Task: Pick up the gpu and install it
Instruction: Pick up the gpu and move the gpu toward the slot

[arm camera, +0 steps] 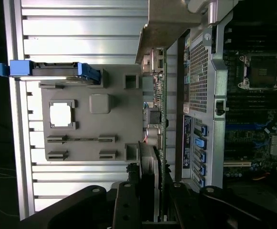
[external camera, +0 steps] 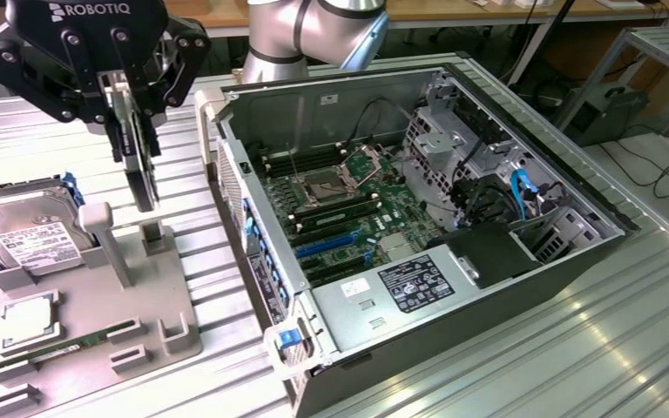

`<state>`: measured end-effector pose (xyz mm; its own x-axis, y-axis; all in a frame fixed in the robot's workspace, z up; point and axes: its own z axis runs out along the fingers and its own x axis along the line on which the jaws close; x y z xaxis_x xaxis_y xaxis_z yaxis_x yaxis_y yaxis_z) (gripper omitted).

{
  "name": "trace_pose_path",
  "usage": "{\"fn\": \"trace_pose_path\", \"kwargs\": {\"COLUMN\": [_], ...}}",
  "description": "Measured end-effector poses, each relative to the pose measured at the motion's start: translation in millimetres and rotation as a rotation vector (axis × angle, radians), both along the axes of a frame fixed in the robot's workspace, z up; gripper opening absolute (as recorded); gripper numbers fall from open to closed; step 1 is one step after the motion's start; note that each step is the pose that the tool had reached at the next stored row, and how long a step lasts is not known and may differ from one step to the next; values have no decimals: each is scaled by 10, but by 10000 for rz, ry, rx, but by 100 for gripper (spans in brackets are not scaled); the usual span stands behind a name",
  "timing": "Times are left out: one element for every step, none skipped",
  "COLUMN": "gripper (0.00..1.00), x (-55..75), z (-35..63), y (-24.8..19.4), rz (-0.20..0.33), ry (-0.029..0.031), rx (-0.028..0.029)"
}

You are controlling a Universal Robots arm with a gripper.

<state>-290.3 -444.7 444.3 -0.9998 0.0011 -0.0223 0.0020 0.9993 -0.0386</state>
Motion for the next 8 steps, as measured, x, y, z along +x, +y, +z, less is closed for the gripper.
{"fn": "trace_pose_path", "kwargs": {"gripper": [28, 28, 28, 28, 28, 28, 28, 28], "x": [8, 14, 19, 29, 39, 46, 53, 61], "z": [0, -1, 0, 0, 0, 0, 0, 0], "y": [0, 0, 0, 0, 0, 0, 0, 0], "rz": [0, 0, 0, 0, 0, 0, 0, 0], "ry": [-1, -1, 0, 0, 0, 0, -1, 0], "rx": [1, 1, 0, 0, -1, -2, -1, -2]}}
